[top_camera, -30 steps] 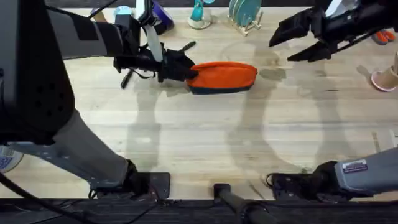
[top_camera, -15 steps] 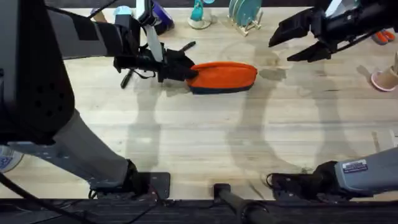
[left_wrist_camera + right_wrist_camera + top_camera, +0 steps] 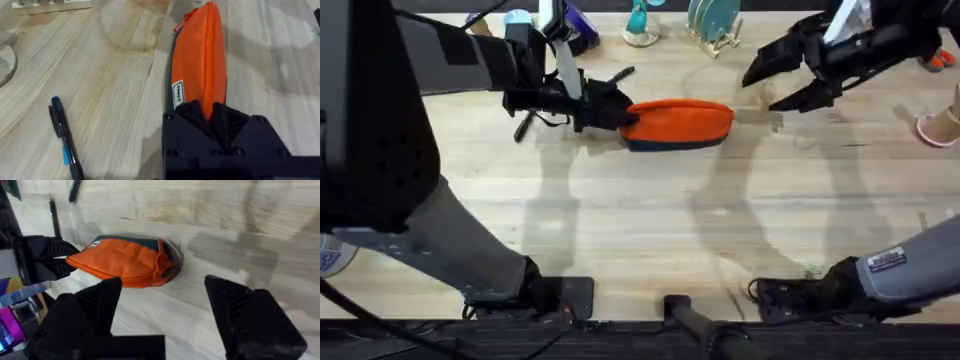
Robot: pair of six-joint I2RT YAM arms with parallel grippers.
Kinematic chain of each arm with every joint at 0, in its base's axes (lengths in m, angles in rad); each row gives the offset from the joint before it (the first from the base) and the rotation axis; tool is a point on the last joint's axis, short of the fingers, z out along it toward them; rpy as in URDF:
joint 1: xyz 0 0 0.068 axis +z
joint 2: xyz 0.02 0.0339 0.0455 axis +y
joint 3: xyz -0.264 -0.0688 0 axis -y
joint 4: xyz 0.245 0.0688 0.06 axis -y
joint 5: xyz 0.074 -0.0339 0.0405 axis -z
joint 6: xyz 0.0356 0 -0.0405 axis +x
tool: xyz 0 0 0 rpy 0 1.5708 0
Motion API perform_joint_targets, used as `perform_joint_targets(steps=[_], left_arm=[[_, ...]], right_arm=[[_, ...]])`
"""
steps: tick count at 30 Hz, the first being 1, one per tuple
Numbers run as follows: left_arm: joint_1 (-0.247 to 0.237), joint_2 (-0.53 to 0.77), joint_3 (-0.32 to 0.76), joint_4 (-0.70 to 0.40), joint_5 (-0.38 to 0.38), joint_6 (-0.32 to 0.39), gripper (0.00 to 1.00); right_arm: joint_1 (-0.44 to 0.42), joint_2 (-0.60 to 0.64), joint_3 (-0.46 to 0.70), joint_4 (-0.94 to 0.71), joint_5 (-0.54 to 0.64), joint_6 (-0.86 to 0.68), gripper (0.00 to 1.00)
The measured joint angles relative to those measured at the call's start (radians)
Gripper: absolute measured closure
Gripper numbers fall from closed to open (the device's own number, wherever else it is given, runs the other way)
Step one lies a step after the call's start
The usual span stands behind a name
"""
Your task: Unzip the bag, pick up the pens from the table one at a time and place them inside, then zip the bag closed.
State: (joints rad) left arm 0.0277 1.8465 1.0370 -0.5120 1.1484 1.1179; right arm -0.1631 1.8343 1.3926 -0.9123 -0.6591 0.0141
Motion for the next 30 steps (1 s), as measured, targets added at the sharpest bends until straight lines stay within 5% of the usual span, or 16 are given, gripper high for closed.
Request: perform_joint_targets(steps=[30], left_arm=[[0.0,0.0,0.0,0.0,0.0,0.0,0.957]], right_arm=[[0.037,0.11,0.0,0.052,-0.082,0.095,0.006]])
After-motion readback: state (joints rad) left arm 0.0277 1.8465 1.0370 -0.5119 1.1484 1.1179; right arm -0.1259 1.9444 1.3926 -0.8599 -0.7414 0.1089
